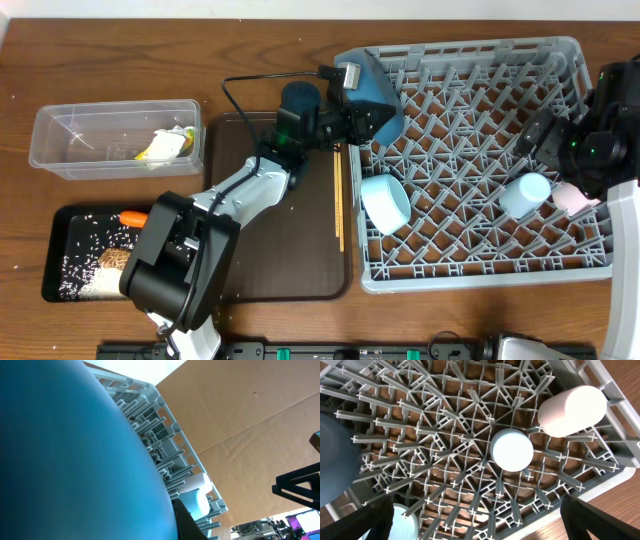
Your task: Sort waste into correct bins and load items into the dishwasher rack
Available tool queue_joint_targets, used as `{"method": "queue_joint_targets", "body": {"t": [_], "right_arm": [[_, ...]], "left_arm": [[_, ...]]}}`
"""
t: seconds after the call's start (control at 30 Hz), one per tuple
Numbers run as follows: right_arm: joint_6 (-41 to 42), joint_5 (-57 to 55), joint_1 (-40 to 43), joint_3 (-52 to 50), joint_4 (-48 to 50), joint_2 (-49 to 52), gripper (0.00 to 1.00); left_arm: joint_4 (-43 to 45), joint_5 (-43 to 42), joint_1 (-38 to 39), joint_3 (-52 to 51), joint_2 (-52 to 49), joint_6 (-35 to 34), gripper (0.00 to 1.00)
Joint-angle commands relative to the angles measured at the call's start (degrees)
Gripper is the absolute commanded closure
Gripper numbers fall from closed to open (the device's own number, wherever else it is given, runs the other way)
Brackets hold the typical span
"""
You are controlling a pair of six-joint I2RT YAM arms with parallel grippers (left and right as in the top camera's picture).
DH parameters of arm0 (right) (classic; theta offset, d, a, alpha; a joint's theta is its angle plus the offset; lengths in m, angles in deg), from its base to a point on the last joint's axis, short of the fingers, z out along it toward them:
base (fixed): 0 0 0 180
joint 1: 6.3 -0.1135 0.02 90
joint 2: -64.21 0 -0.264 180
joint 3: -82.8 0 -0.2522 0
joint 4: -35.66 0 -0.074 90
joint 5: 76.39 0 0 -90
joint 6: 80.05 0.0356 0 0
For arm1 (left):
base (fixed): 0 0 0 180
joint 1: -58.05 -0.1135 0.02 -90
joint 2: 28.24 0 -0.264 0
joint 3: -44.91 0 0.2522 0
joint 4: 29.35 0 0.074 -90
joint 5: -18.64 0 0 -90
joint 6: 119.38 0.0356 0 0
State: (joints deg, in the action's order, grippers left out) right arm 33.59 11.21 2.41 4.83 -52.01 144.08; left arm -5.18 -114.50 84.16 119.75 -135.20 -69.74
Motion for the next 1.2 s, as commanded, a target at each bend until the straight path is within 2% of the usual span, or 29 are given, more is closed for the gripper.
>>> {"method": "queue_joint_targets", "body": {"t": [0.0, 0.03, 0.1, 0.13, 0.2, 0.27, 0.3, 0.4, 0.53, 0.6, 0.67, 0.83, 1.17], "right_arm": [[-0.6, -0.9, 0.1, 0.0, 0.0, 0.0, 0.01], [-0.6, -0.9, 0.1, 0.0, 0.0, 0.0, 0.01], [-0.6, -0.9, 0.1, 0.0, 0.0, 0.0, 0.01], [-0.6, -1.1, 0.1, 0.0, 0.0, 0.0, 0.01], [-0.5, -1.8, 0.1, 0.0, -0.1, 0.0, 0.01], [-0.6, -2.4, 0.1, 0.0, -0.3, 0.0, 0.01], [-0.6, -2.4, 0.1, 0.0, -0.4, 0.0, 0.01], [-0.6, -2.4, 0.1, 0.0, -0.4, 0.0, 0.01], [-0.6, -2.3, 0.1, 0.0, -0.2, 0.0, 0.01], [-0.6, -2.3, 0.1, 0.0, -0.2, 0.0, 0.01], [-0.6, -2.3, 0.1, 0.0, -0.2, 0.0, 0.01], [-0.6, -2.3, 0.1, 0.0, -0.2, 0.0, 0.01], [-2.2, -1.7, 0.1, 0.0, -0.2, 0.0, 0.01]], "left_arm": [[-1.9, 5.2, -1.3, -1.0, -0.5, 2.3, 0.92], [-2.6, 5.2, -1.2, -1.0, -0.5, 3.0, 0.88], [-4.8, 5.5, -1.2, -1.0, -0.5, 3.8, 0.64], [-5.5, 5.7, -1.2, -1.0, -0.5, 4.1, 0.6], [-7.2, 5.7, -1.3, -1.0, -0.5, 5.0, 0.44], [-9.0, 5.7, -1.8, -1.0, -0.5, 5.2, 0.41], [-9.9, 5.7, -2.1, -1.0, -0.4, 5.2, 0.36], [-13.2, 5.7, -3.1, -1.0, 0.6, 5.8, 0.35], [-21.4, 8.7, -4.4, -1.0, 4.5, 9.7, 0.28], [-27.3, 13.1, -5.0, -1.0, 7.6, 12.8, 0.21], [-31.3, 16.7, -5.4, -1.0, 10.2, 15.0, 0.19], [-39.3, 21.6, -5.8, -1.0, 15.5, 17.0, 0.02], [-51.7, 21.5, -7.6, -1.0, 18.7, 17.0, 0.02]]}}
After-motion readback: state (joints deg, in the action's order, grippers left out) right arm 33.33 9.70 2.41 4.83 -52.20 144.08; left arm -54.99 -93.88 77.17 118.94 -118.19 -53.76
